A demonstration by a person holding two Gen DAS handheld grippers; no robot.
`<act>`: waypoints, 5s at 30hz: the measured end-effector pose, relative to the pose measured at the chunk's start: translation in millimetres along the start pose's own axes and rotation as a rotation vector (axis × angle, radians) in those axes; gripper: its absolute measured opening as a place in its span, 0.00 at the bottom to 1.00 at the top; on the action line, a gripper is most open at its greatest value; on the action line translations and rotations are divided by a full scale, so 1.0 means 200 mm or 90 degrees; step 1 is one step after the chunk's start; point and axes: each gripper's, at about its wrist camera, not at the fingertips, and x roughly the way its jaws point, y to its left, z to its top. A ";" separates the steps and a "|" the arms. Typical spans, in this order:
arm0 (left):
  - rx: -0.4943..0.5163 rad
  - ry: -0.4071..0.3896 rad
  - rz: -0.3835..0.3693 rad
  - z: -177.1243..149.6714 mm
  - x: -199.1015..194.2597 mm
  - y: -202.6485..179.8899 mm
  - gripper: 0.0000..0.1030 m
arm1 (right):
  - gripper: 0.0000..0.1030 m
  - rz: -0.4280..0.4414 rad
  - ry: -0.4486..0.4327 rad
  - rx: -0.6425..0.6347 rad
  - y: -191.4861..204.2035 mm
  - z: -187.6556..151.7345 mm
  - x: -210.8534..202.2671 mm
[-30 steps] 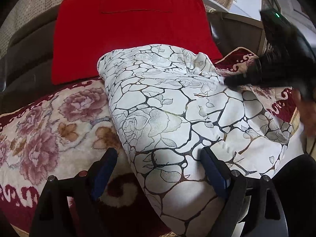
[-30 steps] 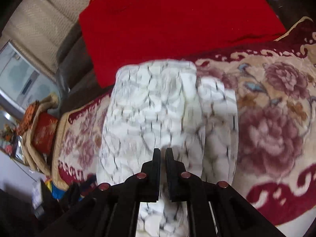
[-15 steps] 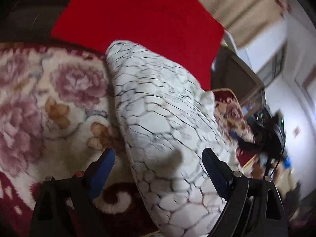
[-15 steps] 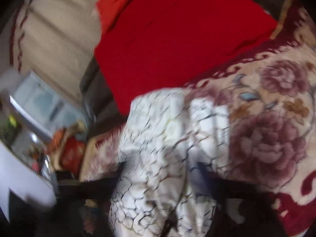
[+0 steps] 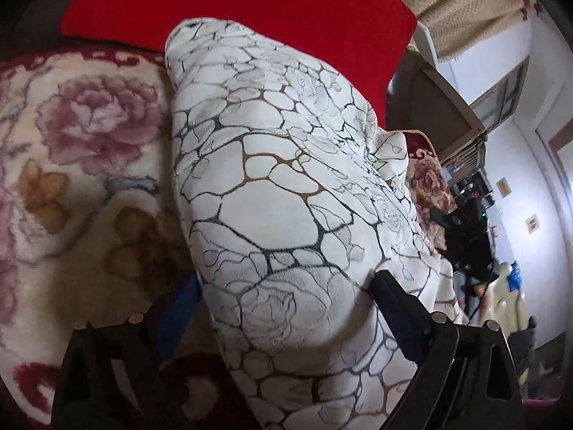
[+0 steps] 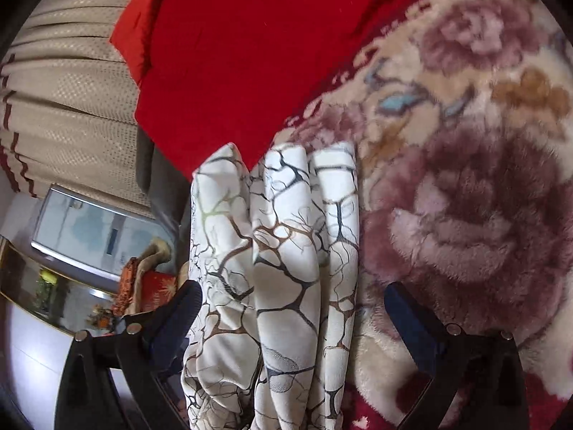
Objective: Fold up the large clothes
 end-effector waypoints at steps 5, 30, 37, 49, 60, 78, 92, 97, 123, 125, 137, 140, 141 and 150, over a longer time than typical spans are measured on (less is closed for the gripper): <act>-0.020 0.018 -0.023 0.04 0.07 0.03 1.00 | 1.00 0.023 0.035 -0.038 0.06 0.01 0.11; 0.045 -0.131 -0.003 0.10 -0.26 -0.18 0.93 | 0.49 0.119 0.007 -0.229 0.63 -0.23 0.34; 0.055 -0.194 0.096 0.09 -0.53 -0.06 0.93 | 0.49 0.170 0.019 -0.251 0.87 -0.36 0.56; -0.046 -0.111 0.240 0.13 -0.40 0.22 0.93 | 0.64 0.022 0.070 -0.166 0.75 -0.37 0.96; 0.017 -0.209 0.356 -0.21 -0.77 -0.07 0.93 | 0.59 -0.039 -0.088 -0.424 1.16 -0.63 0.30; 0.014 -0.210 0.533 -0.46 -0.78 -0.32 0.95 | 0.35 -0.141 0.010 -0.409 1.20 -0.92 0.22; 0.063 -0.383 0.625 -0.77 -1.31 -1.05 0.96 | 0.75 -0.149 -0.183 -0.503 1.69 -1.37 -0.64; 0.040 -0.422 0.631 -0.88 -1.45 -1.18 0.96 | 0.75 -0.169 -0.192 -0.525 1.74 -1.52 -0.78; 0.067 -0.476 0.609 -1.16 -1.69 -1.43 0.97 | 0.75 -0.049 -0.277 -0.523 1.95 -1.79 -1.14; 0.075 -0.467 0.614 -1.16 -1.68 -1.43 0.97 | 0.75 -0.041 -0.283 -0.513 1.96 -1.78 -1.16; 0.145 -0.600 0.584 -1.21 -2.11 -1.72 0.97 | 0.77 -0.034 -0.322 -0.505 1.97 -1.74 -1.32; 0.144 -0.625 0.568 -1.24 -2.24 -1.78 1.00 | 0.85 -0.034 -0.336 -0.527 2.00 -1.78 -1.37; 0.143 -0.627 0.556 -1.25 -2.25 -1.79 1.00 | 0.85 -0.035 -0.338 -0.537 2.01 -1.80 -1.37; 0.164 -0.493 0.586 -1.14 -1.90 -1.69 1.00 | 0.85 -0.050 -0.295 -0.537 1.96 -1.79 -1.25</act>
